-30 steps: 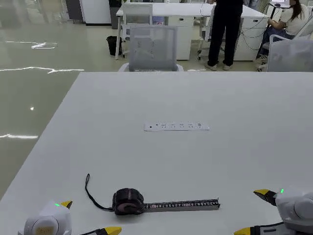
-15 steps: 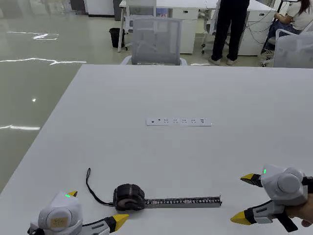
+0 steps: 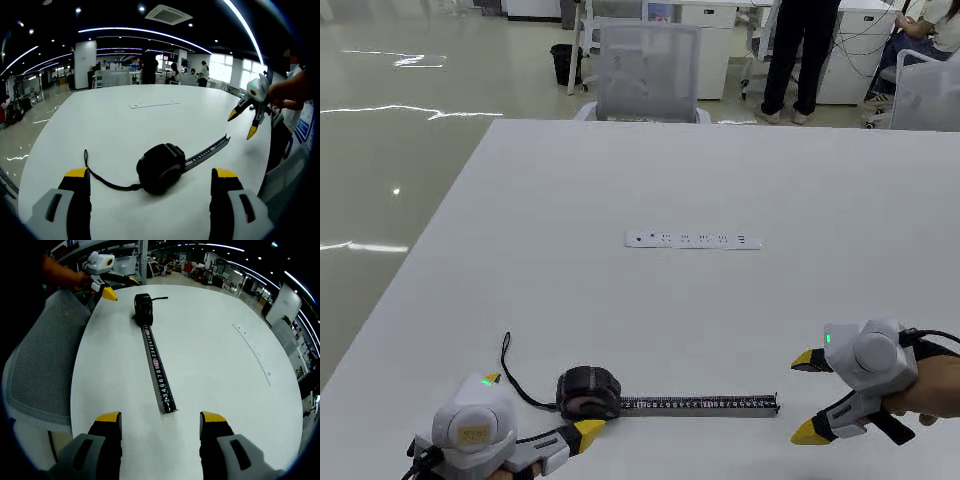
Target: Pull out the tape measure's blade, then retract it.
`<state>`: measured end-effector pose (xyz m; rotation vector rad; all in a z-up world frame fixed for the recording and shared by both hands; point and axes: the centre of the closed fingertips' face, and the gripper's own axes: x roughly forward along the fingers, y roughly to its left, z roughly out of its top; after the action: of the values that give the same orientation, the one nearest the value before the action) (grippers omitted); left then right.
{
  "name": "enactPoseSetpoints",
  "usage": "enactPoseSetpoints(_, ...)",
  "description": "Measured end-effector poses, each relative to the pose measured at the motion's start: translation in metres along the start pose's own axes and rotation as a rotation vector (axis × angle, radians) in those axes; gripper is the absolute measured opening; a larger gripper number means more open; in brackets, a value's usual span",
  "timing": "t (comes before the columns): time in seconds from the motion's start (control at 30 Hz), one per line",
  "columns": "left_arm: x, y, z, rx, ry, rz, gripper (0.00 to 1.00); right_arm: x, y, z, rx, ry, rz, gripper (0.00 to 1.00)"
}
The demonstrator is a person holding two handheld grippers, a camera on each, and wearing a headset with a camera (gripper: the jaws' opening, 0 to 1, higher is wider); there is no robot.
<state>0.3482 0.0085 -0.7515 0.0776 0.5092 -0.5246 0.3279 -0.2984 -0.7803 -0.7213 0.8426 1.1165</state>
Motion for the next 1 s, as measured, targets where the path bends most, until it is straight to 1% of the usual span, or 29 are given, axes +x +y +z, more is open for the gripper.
enactPoseSetpoints(0.17, 0.003, -0.003, -0.004, 0.004, 0.008, -0.002, 0.99, 0.004, -0.004, -0.001, -0.049, 0.040, 0.033, 0.62)
enactPoseSetpoints(0.27, 0.003, -0.002, -0.006, -0.007, 0.012, 0.008, 0.99, 0.007, -0.003, 0.000, -0.079, 0.063, 0.063, 0.60)
enactPoseSetpoints(0.33, 0.003, 0.000, -0.007, -0.007, 0.010, 0.016, 0.99, 0.011, -0.003, 0.000, -0.099, 0.079, 0.077, 0.56)
enactPoseSetpoints(0.43, 0.005, 0.001, -0.008, -0.002, 0.009, 0.019, 0.99, 0.017, -0.002, 0.001, -0.099, 0.092, 0.105, 0.52)
enactPoseSetpoints(0.5, 0.007, 0.002, -0.009, -0.007, 0.016, 0.018, 0.99, 0.024, -0.002, -0.003, -0.113, 0.108, 0.121, 0.51)
enactPoseSetpoints(0.57, 0.008, 0.002, -0.010, -0.013, 0.018, 0.016, 0.99, 0.032, -0.003, -0.010, -0.132, 0.140, 0.130, 0.50)
enactPoseSetpoints(0.63, 0.008, 0.001, -0.009, -0.013, 0.020, 0.011, 0.99, 0.036, -0.001, -0.015, -0.130, 0.160, 0.147, 0.47)
enactPoseSetpoints(0.7, 0.009, 0.000, -0.009, -0.013, 0.018, 0.007, 0.99, 0.040, -0.004, -0.019, -0.129, 0.175, 0.156, 0.44)
enactPoseSetpoints(0.8, 0.008, 0.000, -0.010, -0.015, 0.019, 0.008, 0.99, 0.041, -0.005, -0.017, -0.125, 0.174, 0.154, 0.43)
enactPoseSetpoints(1.0, 0.008, 0.001, -0.016, -0.028, 0.026, 0.011, 0.99, 0.046, -0.004, -0.015, -0.130, 0.181, 0.162, 0.38)
